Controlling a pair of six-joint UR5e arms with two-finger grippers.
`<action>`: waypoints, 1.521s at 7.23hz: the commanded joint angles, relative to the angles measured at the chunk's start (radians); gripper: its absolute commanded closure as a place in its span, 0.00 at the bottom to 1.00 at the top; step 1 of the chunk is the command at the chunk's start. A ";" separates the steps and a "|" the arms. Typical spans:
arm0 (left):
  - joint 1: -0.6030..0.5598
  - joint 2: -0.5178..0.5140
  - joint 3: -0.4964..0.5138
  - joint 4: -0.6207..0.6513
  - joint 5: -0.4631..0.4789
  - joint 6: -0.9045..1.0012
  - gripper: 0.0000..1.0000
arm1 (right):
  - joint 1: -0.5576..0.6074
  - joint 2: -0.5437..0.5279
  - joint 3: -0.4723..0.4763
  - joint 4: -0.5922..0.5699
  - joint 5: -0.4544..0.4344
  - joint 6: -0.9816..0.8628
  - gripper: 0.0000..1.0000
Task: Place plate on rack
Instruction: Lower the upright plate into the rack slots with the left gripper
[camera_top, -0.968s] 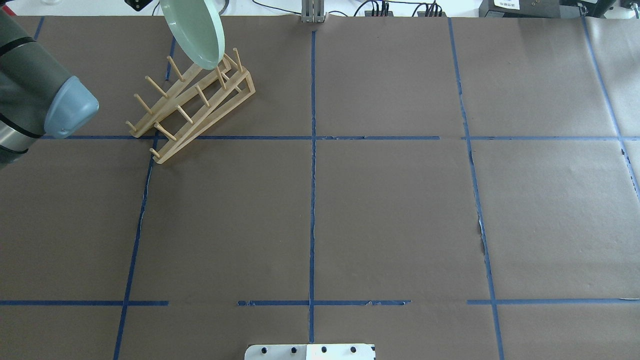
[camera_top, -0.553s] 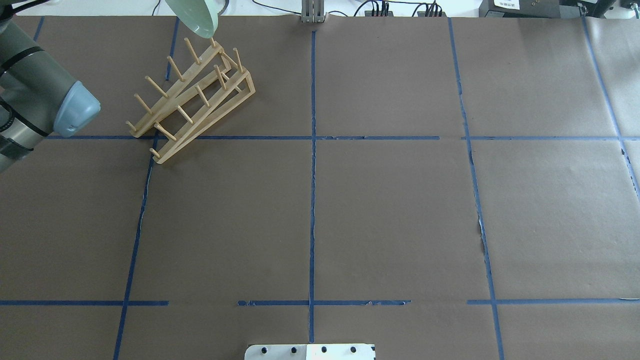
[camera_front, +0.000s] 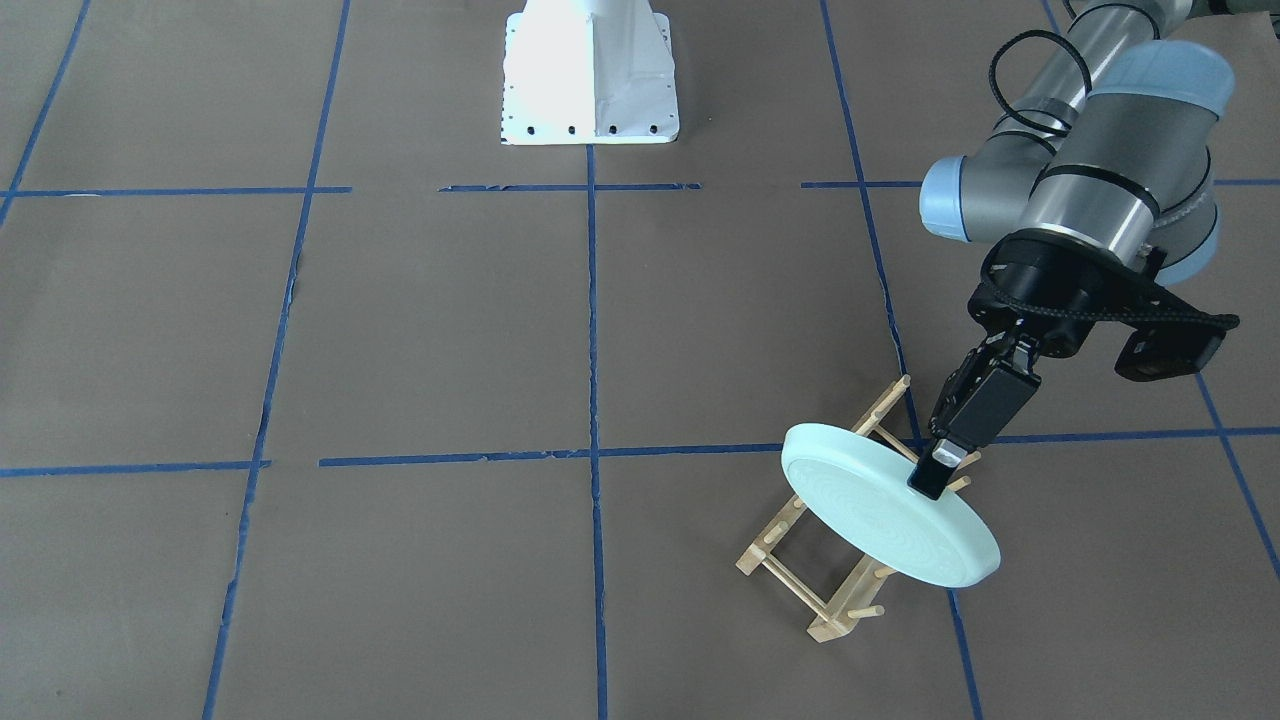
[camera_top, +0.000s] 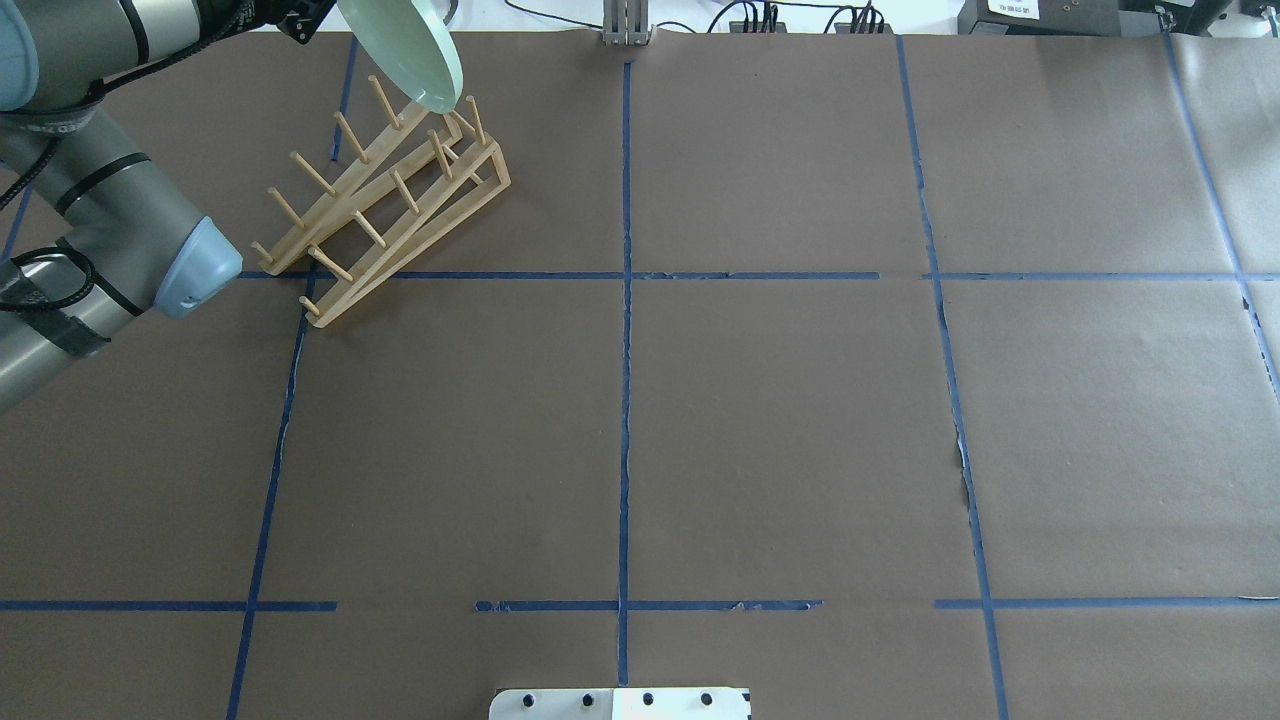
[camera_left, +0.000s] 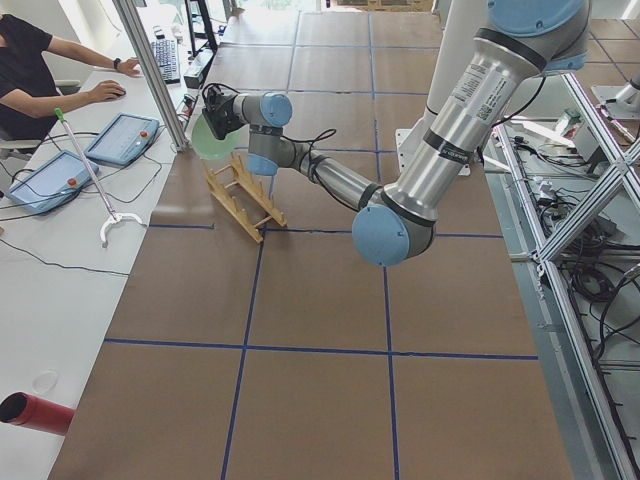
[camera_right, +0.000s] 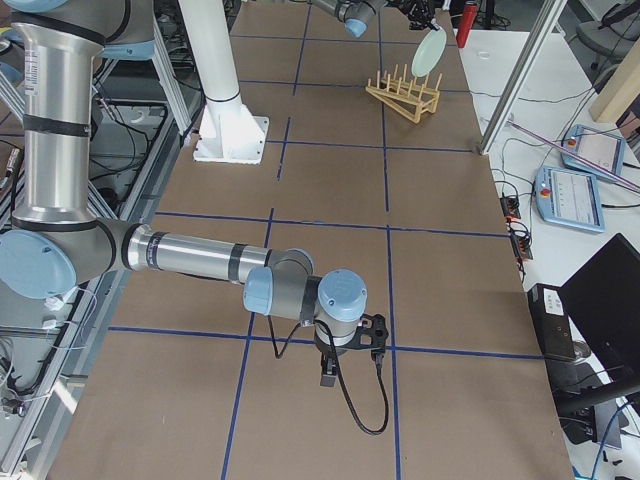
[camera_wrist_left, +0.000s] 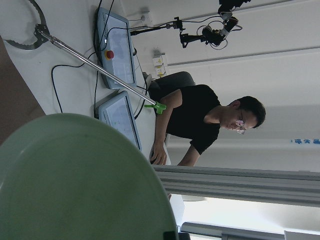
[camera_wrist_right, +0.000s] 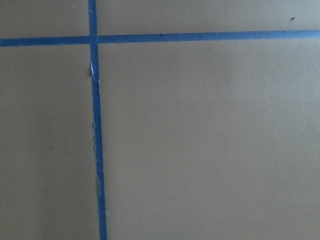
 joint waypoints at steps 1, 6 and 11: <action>0.012 -0.009 0.036 -0.003 0.021 0.008 1.00 | 0.000 0.000 0.000 0.000 0.000 0.000 0.00; 0.023 -0.035 0.097 -0.024 0.021 0.121 1.00 | 0.000 0.000 0.000 0.000 0.000 0.000 0.00; 0.084 -0.032 0.141 -0.053 0.062 0.123 1.00 | 0.000 0.000 0.000 0.000 0.000 0.000 0.00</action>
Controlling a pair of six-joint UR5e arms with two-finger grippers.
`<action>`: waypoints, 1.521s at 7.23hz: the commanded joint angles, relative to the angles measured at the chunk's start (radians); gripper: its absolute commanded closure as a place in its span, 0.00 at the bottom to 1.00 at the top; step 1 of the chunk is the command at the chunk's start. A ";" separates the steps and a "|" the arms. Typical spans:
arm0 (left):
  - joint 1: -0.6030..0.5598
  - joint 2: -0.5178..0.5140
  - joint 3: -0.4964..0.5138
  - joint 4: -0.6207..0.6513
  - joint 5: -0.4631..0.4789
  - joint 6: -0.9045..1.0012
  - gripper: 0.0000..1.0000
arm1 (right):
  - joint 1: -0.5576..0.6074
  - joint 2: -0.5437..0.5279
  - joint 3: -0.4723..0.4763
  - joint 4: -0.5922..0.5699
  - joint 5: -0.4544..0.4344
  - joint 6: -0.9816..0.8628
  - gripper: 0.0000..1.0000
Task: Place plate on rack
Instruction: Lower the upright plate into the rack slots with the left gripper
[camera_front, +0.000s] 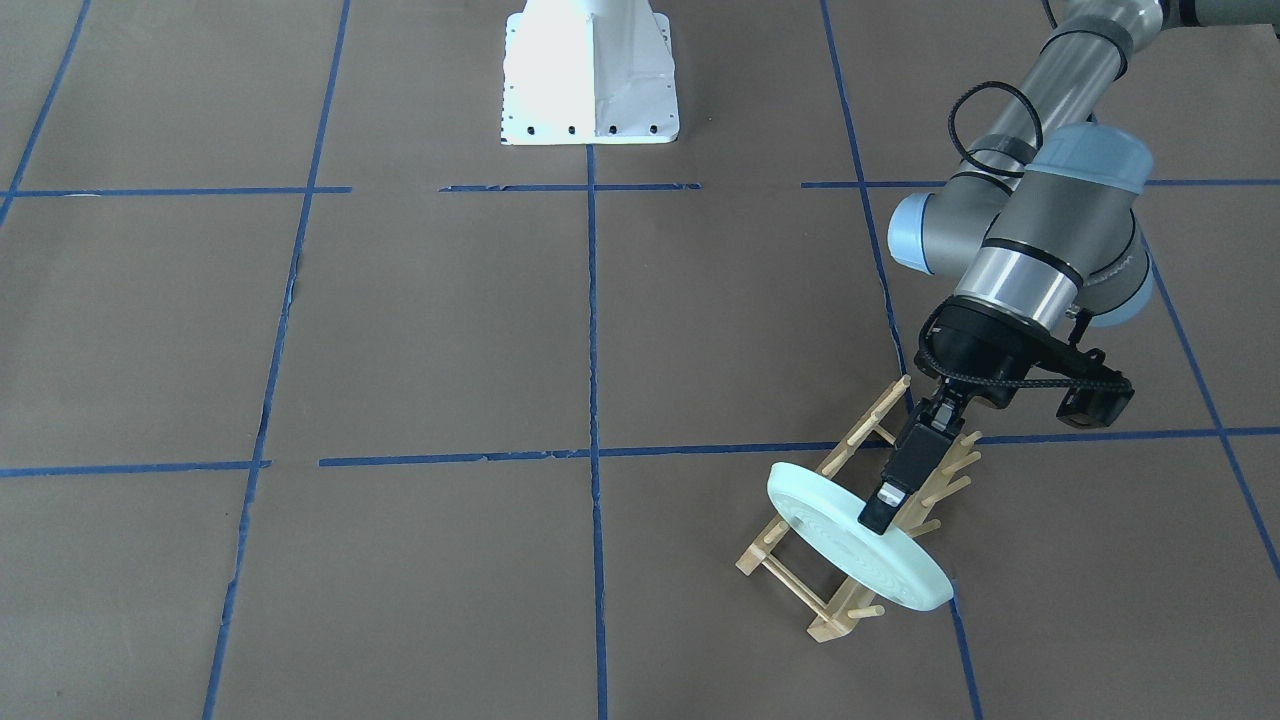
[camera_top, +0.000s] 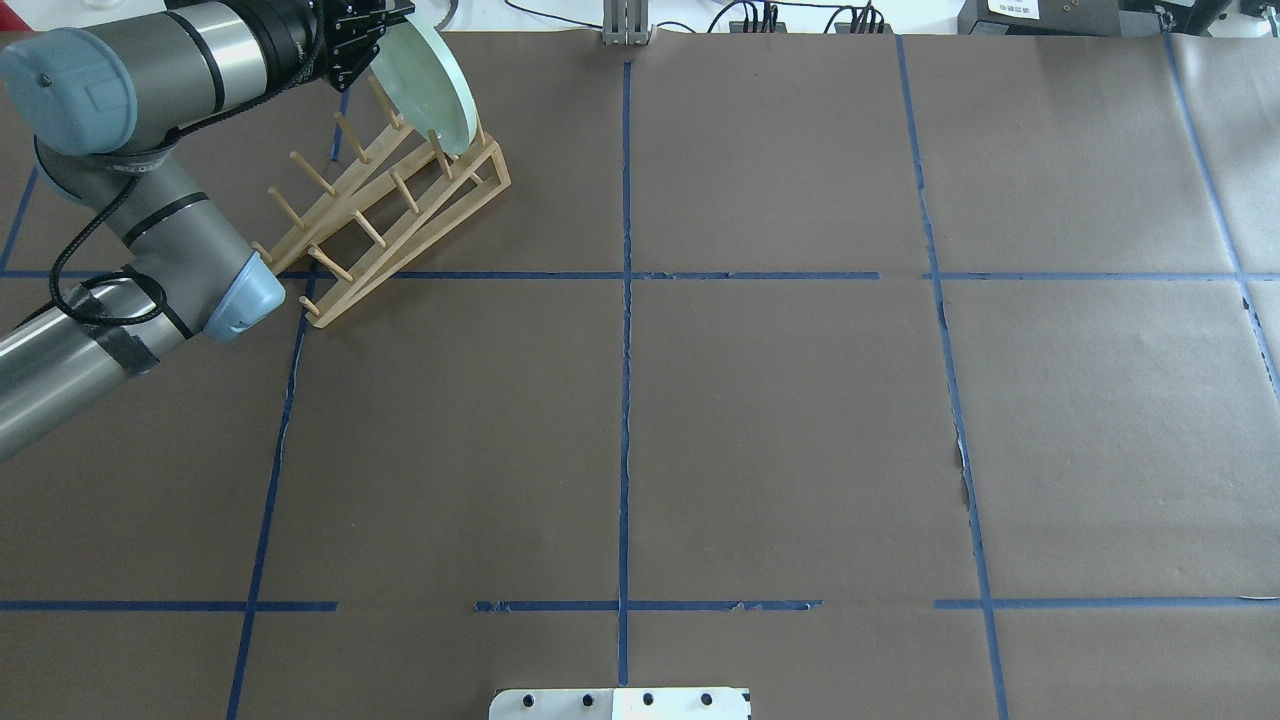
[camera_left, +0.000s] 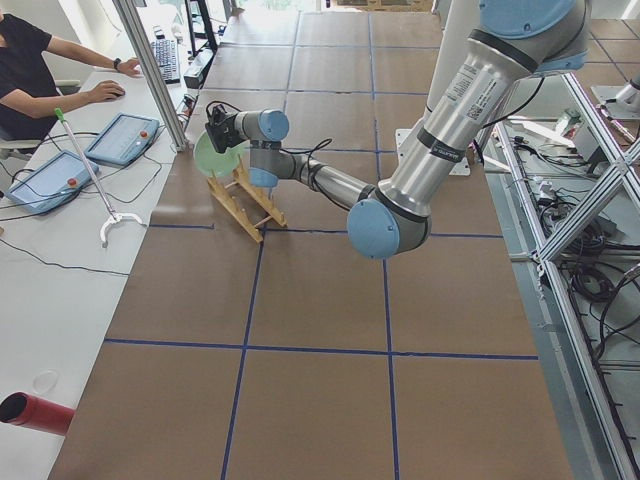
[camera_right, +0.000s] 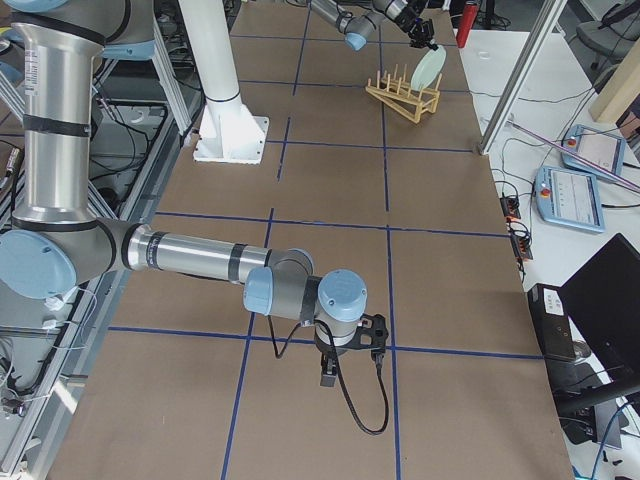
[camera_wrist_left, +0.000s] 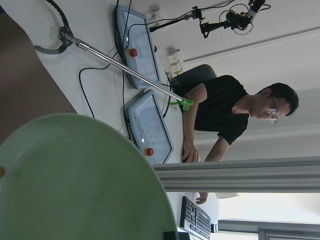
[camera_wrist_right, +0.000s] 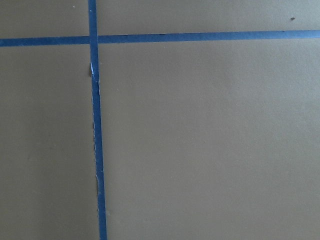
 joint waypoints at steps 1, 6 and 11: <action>0.019 0.001 0.009 -0.001 0.026 0.001 1.00 | 0.000 0.000 0.000 0.000 0.000 0.000 0.00; 0.022 0.003 0.003 0.020 0.017 0.096 0.00 | 0.000 0.000 0.000 0.000 -0.002 0.000 0.00; -0.136 0.070 -0.296 0.642 -0.360 0.493 0.00 | 0.000 0.000 0.000 0.000 0.000 0.000 0.00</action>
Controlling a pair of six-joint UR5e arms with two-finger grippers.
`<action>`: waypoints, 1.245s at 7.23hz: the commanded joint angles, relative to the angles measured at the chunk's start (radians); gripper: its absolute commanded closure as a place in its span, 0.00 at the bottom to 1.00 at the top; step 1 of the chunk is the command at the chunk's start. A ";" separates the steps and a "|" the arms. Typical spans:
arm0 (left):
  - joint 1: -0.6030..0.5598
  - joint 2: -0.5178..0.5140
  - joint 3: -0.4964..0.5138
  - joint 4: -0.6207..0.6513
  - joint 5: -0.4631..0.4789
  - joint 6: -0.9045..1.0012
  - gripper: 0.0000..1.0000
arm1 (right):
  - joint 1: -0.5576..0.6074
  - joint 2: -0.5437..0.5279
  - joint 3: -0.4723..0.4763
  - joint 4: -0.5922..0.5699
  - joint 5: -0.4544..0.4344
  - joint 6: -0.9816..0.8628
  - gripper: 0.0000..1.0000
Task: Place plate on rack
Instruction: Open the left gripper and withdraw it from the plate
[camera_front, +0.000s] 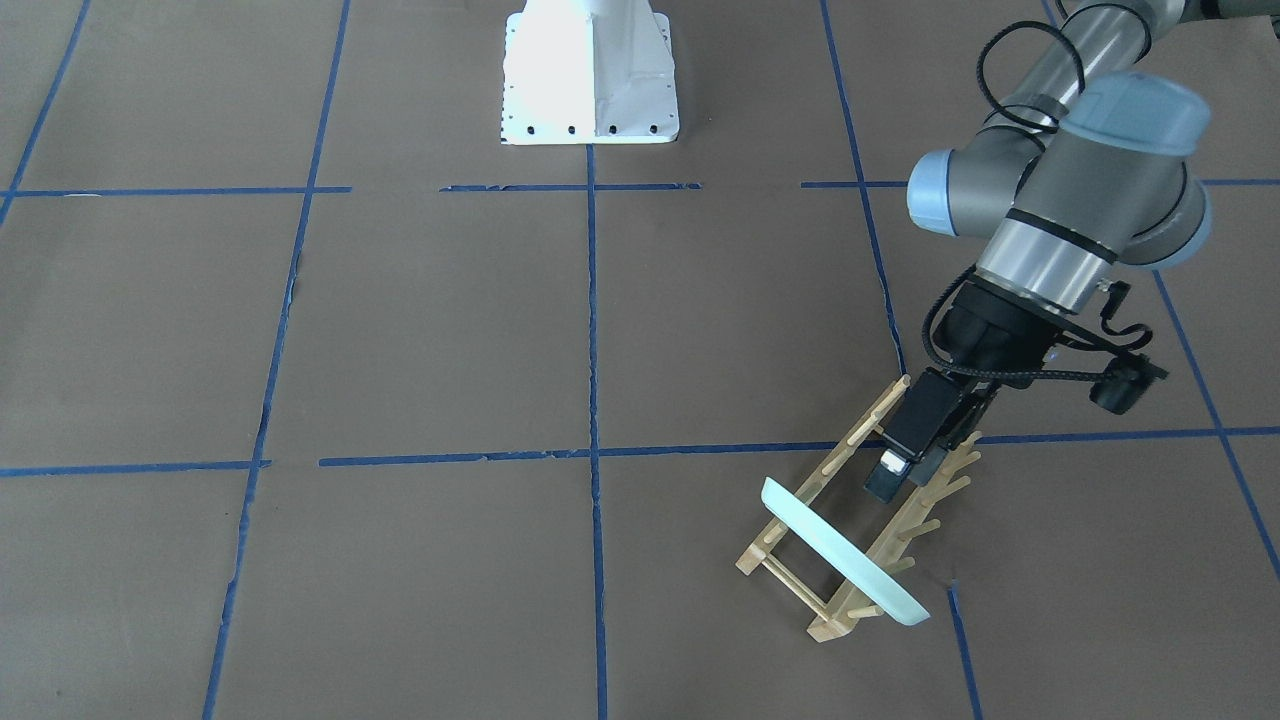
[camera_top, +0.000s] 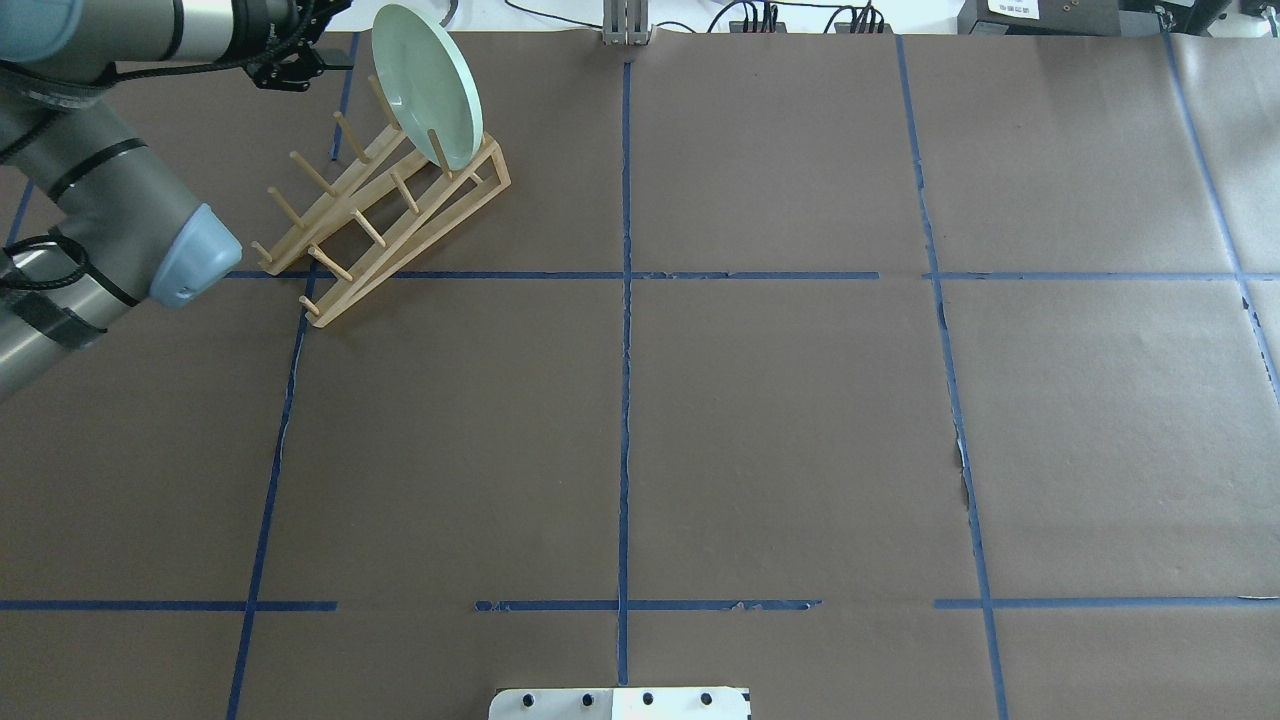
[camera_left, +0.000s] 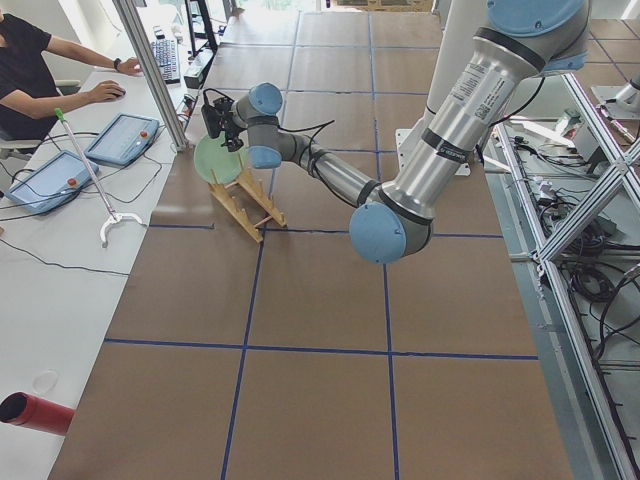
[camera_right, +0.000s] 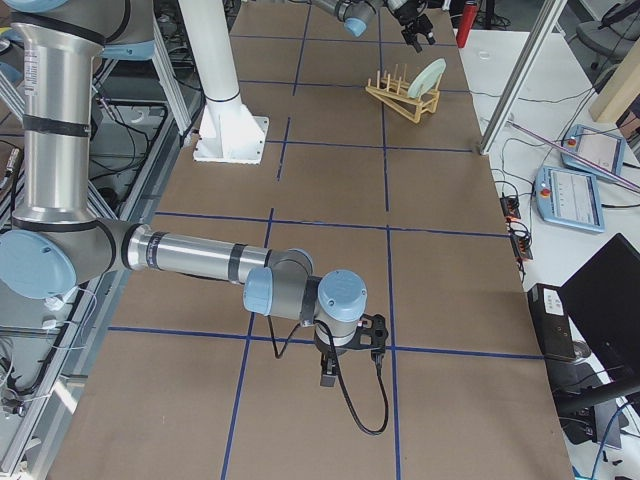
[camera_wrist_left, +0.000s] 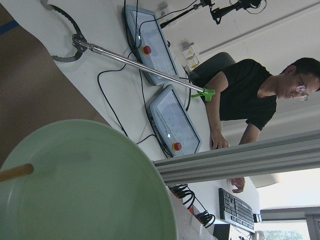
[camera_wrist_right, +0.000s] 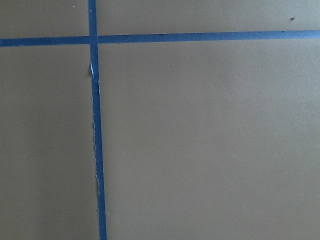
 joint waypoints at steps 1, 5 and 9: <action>-0.055 0.087 -0.137 0.286 -0.094 0.286 0.00 | 0.000 0.000 -0.001 0.000 0.001 0.000 0.00; -0.241 0.444 -0.197 0.394 -0.230 0.940 0.00 | 0.000 0.000 0.000 0.000 0.001 0.000 0.00; -0.539 0.612 -0.172 0.646 -0.253 1.641 0.00 | 0.000 0.000 0.000 0.000 0.001 0.000 0.00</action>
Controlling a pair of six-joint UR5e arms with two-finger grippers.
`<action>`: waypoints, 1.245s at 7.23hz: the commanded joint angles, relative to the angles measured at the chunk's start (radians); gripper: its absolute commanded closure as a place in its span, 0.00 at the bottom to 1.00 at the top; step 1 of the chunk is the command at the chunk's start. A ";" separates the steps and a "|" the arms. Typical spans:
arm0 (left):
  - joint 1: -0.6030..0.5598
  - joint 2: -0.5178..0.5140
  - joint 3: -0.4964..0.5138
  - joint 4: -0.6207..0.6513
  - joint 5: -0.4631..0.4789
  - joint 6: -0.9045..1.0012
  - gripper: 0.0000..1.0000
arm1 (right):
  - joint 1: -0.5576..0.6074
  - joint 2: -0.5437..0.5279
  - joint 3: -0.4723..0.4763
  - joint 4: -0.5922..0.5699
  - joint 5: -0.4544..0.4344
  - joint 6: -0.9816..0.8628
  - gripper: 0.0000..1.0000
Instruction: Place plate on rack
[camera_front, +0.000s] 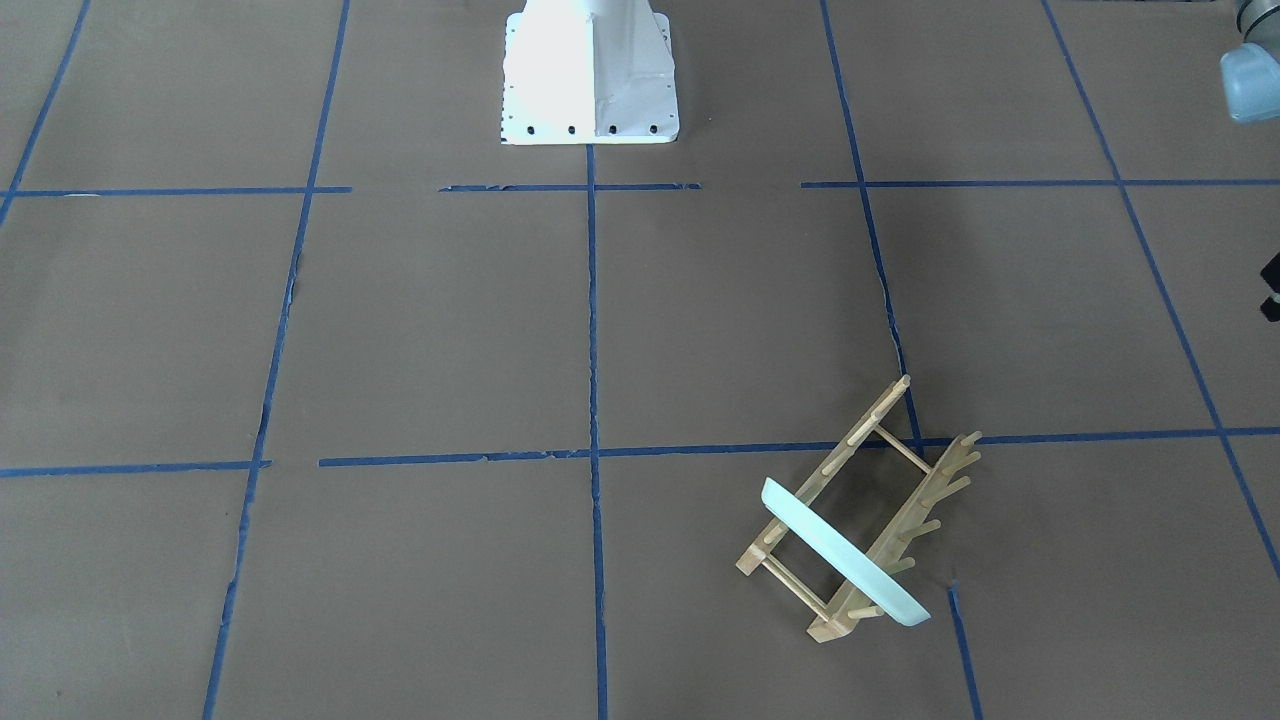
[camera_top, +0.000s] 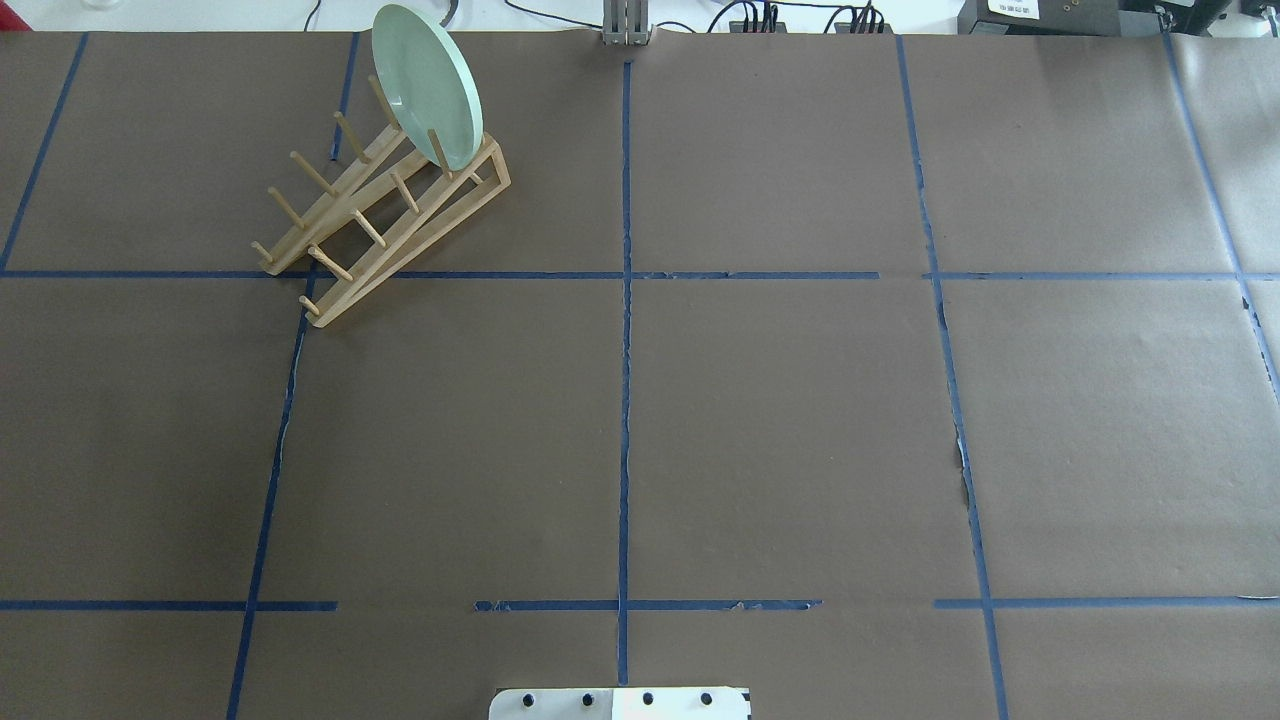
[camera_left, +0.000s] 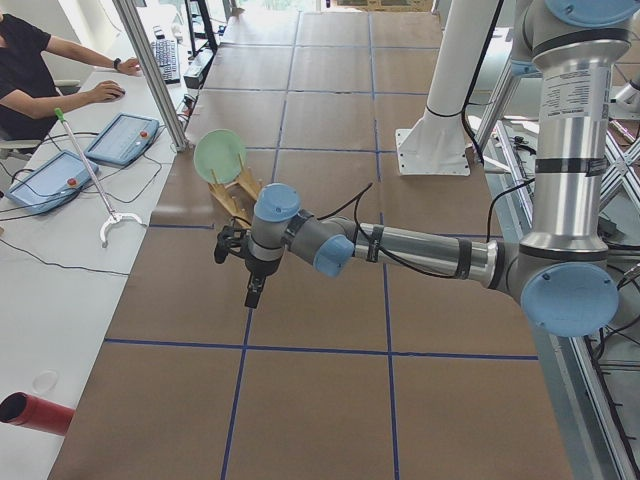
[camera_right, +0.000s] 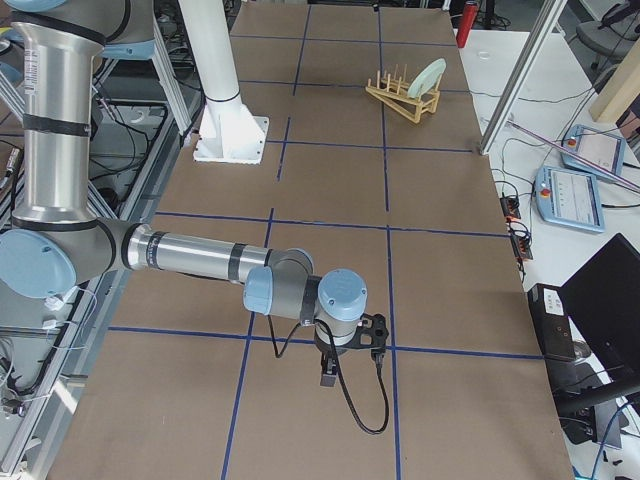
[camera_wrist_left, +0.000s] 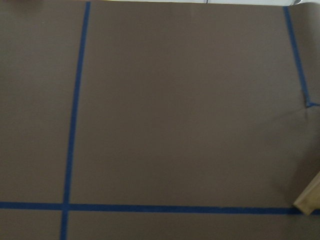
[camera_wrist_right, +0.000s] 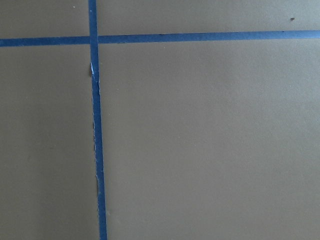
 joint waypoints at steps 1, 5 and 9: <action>-0.196 0.007 0.003 0.248 -0.039 0.324 0.00 | 0.000 0.000 0.000 0.000 0.000 0.000 0.00; -0.204 0.036 -0.005 0.259 -0.231 0.322 0.00 | 0.000 0.000 0.000 0.000 0.000 0.000 0.00; -0.203 0.047 -0.011 0.252 -0.228 0.323 0.00 | 0.000 0.000 -0.001 0.000 0.000 0.000 0.00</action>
